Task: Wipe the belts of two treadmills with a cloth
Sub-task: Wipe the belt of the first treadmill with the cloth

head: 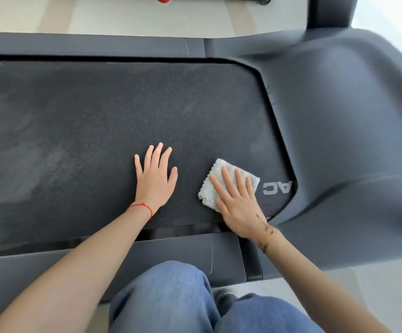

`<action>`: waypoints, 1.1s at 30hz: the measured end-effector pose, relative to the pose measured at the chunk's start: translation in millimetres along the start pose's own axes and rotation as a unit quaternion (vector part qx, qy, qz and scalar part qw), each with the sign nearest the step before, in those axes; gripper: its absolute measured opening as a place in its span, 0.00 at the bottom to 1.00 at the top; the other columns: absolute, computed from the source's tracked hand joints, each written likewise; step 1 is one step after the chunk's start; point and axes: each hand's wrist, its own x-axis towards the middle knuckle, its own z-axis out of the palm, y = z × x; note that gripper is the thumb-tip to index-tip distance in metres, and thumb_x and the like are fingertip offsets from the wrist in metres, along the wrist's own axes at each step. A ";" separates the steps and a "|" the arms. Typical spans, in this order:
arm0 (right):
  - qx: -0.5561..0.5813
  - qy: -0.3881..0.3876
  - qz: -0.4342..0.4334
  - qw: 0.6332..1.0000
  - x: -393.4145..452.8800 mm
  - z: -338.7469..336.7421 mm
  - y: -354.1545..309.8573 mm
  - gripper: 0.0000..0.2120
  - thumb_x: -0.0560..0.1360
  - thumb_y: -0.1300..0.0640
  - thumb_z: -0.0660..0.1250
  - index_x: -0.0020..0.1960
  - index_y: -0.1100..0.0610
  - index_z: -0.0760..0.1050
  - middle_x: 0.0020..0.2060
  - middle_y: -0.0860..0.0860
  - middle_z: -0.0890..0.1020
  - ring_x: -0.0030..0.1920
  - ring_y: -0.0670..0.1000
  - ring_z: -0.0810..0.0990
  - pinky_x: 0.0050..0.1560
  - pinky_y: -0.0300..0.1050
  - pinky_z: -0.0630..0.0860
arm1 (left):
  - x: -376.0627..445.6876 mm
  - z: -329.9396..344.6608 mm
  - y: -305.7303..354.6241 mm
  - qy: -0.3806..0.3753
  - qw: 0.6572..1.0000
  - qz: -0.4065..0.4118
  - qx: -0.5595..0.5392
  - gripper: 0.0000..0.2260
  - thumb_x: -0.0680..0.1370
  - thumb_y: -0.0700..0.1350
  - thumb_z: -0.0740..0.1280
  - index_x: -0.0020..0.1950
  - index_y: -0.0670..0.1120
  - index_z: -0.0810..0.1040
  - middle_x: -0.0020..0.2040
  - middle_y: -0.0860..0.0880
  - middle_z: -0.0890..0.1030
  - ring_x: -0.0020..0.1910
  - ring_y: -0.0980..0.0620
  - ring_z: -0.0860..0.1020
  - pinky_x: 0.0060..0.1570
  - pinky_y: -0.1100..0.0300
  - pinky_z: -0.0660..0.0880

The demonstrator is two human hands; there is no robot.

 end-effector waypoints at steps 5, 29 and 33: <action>0.022 0.022 0.059 0.998 -27.8 6.8 3.3 0.26 0.84 0.47 0.45 0.79 0.39 0.38 0.78 0.43 0.36 0.78 0.53 0.32 0.77 0.53 0.32 | 0.6 8.3 6.0 0.035 0.999 -0.024 -0.010 0.23 0.83 0.50 0.59 0.78 0.46 0.65 0.80 0.47 0.61 0.81 0.45 0.56 0.78 0.36 0.46; 0.021 0.067 0.195 0.978 19.8 -17.4 51.0 0.27 0.84 0.49 0.50 0.81 0.45 0.46 0.80 0.51 0.46 0.79 0.59 0.42 0.77 0.58 0.39 | 52.2 17.5 8.2 0.037 0.998 -0.020 0.038 0.28 0.82 0.53 0.55 0.81 0.47 0.57 0.81 0.42 0.58 0.81 0.42 0.52 0.76 0.31 0.45; -0.011 0.065 0.168 0.984 98.6 -43.6 86.8 0.25 0.85 0.49 0.48 0.81 0.48 0.47 0.80 0.53 0.47 0.79 0.61 0.45 0.77 0.59 0.41 | 50.9 20.2 10.4 0.047 0.998 -0.020 0.045 0.27 0.82 0.53 0.55 0.81 0.48 0.59 0.81 0.42 0.58 0.81 0.42 0.54 0.76 0.31 0.46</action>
